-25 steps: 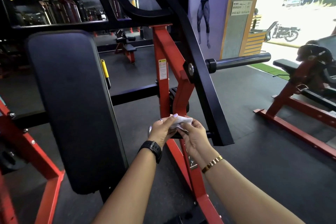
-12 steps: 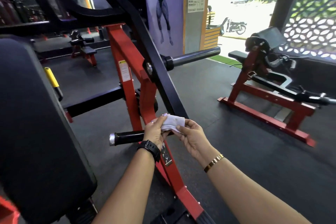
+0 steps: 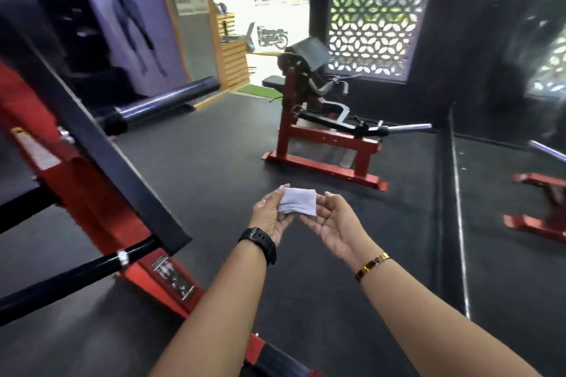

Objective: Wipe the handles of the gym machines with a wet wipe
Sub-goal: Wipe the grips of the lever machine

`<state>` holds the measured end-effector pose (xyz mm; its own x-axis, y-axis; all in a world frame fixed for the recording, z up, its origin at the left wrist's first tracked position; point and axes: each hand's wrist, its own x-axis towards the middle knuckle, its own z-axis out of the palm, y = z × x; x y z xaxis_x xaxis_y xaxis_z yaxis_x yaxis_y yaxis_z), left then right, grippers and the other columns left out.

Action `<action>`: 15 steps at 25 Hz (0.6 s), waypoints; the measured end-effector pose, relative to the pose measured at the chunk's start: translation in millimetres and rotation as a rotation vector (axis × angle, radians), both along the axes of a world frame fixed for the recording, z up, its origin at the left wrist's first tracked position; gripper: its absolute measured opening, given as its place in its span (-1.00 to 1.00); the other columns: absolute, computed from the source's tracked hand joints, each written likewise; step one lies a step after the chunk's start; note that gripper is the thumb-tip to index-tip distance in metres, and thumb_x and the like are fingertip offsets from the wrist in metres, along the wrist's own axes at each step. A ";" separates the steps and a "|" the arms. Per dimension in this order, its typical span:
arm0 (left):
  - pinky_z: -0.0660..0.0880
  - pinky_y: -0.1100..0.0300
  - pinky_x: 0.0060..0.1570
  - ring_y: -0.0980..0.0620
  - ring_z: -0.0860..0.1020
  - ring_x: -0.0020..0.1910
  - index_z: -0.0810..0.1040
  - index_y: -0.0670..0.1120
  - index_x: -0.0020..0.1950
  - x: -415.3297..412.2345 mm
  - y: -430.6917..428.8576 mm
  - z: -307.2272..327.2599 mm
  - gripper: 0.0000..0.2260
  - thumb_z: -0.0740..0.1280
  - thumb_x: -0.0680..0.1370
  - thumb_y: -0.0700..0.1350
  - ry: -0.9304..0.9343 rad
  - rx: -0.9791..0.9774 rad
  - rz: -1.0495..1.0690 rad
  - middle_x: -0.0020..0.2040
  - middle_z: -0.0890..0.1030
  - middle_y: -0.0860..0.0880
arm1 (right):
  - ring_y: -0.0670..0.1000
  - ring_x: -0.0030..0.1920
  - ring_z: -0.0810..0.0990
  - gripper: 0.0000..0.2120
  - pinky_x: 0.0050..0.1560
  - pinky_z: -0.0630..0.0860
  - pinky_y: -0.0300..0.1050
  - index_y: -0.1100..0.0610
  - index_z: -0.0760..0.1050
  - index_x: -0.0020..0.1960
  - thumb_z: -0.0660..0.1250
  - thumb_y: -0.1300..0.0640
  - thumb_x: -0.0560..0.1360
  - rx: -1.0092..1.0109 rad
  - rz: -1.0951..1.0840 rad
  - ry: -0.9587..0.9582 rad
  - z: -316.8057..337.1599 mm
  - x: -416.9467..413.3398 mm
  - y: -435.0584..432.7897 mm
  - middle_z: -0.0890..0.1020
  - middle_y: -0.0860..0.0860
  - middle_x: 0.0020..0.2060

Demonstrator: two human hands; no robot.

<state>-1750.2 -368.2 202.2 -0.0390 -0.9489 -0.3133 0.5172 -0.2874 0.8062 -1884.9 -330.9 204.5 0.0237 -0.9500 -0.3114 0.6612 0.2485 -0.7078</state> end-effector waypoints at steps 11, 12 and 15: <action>0.58 0.07 -0.11 -0.08 0.65 -0.18 0.57 -0.17 0.01 -169.2 2.7 -5.9 -0.58 0.18 0.58 0.18 0.103 0.174 -0.305 -0.16 0.67 -0.18 | 0.18 -0.07 0.67 -0.61 0.04 0.58 0.04 0.28 0.49 0.14 0.15 -0.04 0.60 0.103 -0.140 0.069 -0.8 -178.5 20.2 0.67 0.24 -0.04; 0.57 0.07 -0.12 -0.09 0.64 -0.17 0.56 -0.19 0.03 -177.1 -0.9 -3.3 -0.55 0.17 0.58 0.19 0.097 0.173 -0.320 -0.13 0.66 -0.19 | 0.18 -0.06 0.67 -0.61 0.05 0.58 0.04 0.29 0.49 0.15 0.16 -0.03 0.59 0.100 -0.168 0.053 0.4 -185.3 19.3 0.66 0.25 -0.02; 0.57 0.07 -0.15 -0.11 0.64 -0.15 0.55 -0.22 0.07 -192.8 -16.7 6.6 -0.50 0.15 0.58 0.22 0.099 0.152 -0.360 -0.09 0.65 -0.22 | 0.18 -0.08 0.67 -0.62 0.01 0.58 0.03 0.30 0.50 0.14 0.18 -0.01 0.58 0.088 -0.239 0.023 4.0 -198.7 7.9 0.66 0.26 -0.05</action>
<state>-1943.1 -384.9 208.9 -0.3973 -0.8120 -0.4276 0.4343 -0.5768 0.6918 -2083.7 -323.0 208.5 -0.2063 -0.8969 -0.3911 0.6926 0.1485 -0.7059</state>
